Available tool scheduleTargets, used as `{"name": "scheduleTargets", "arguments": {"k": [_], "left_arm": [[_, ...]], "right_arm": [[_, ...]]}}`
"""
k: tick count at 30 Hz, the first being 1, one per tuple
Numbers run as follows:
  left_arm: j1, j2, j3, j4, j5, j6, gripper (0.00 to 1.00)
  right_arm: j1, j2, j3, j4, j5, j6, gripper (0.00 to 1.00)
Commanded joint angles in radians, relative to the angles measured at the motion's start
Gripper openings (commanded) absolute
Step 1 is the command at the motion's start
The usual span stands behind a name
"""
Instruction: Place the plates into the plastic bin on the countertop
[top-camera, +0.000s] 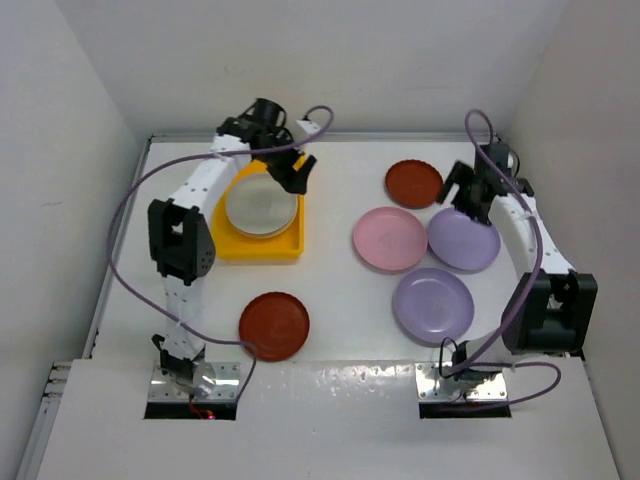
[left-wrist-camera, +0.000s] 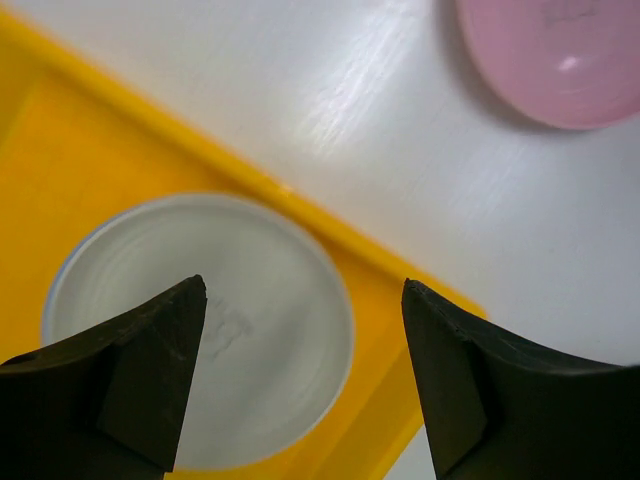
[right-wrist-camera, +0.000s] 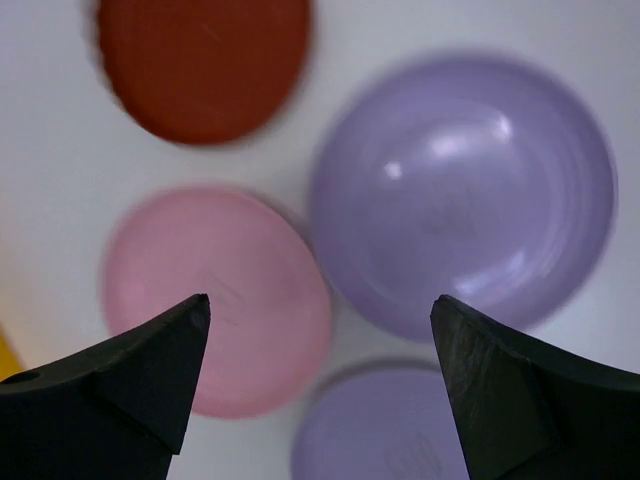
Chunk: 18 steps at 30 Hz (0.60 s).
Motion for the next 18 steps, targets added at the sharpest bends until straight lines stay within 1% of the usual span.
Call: {"name": "scheduleTargets", "arguments": {"k": [1,2,3,7,9,12,14,15,17,18], "left_arm": [[-0.093,0.102,0.065,-0.035,0.047,-0.032,0.81],[-0.119,0.126,0.1,-0.009,0.047,-0.055,0.81],[-0.168,0.172,0.119,0.005,0.047,-0.098,0.81],[-0.253,0.24,0.182,0.062,0.029,-0.166,0.81],[-0.265,0.24,0.173,0.062,0.029,-0.155,0.8],[-0.277,0.191,0.101,0.071,0.02,-0.073,0.8],[-0.311,0.191,0.101,0.082,-0.049,-0.054,0.83],[-0.325,0.221,0.117,0.082,-0.067,-0.054,0.83],[-0.36,0.266,0.151,0.082,-0.081,-0.098,0.83],[-0.371,0.313,0.186,0.091,-0.092,-0.123,0.83]], "right_arm": [[-0.049,-0.058,-0.16,-0.101,-0.024,0.079,0.89],[-0.057,-0.104,-0.177,-0.089,-0.024,0.07,0.89],[-0.057,-0.116,-0.203,-0.086,-0.02,0.057,0.89],[-0.059,-0.175,-0.247,-0.103,0.01,0.023,0.89],[-0.059,-0.207,-0.269,-0.106,0.03,0.005,0.89],[-0.066,-0.225,-0.309,-0.083,0.014,-0.013,0.89],[-0.066,-0.209,-0.303,-0.092,0.008,-0.023,0.87],[-0.068,-0.207,-0.298,-0.101,0.01,-0.026,0.87],[-0.065,-0.202,-0.286,-0.109,-0.007,-0.027,0.86],[-0.062,-0.209,-0.286,-0.112,-0.016,-0.032,0.86]]}}
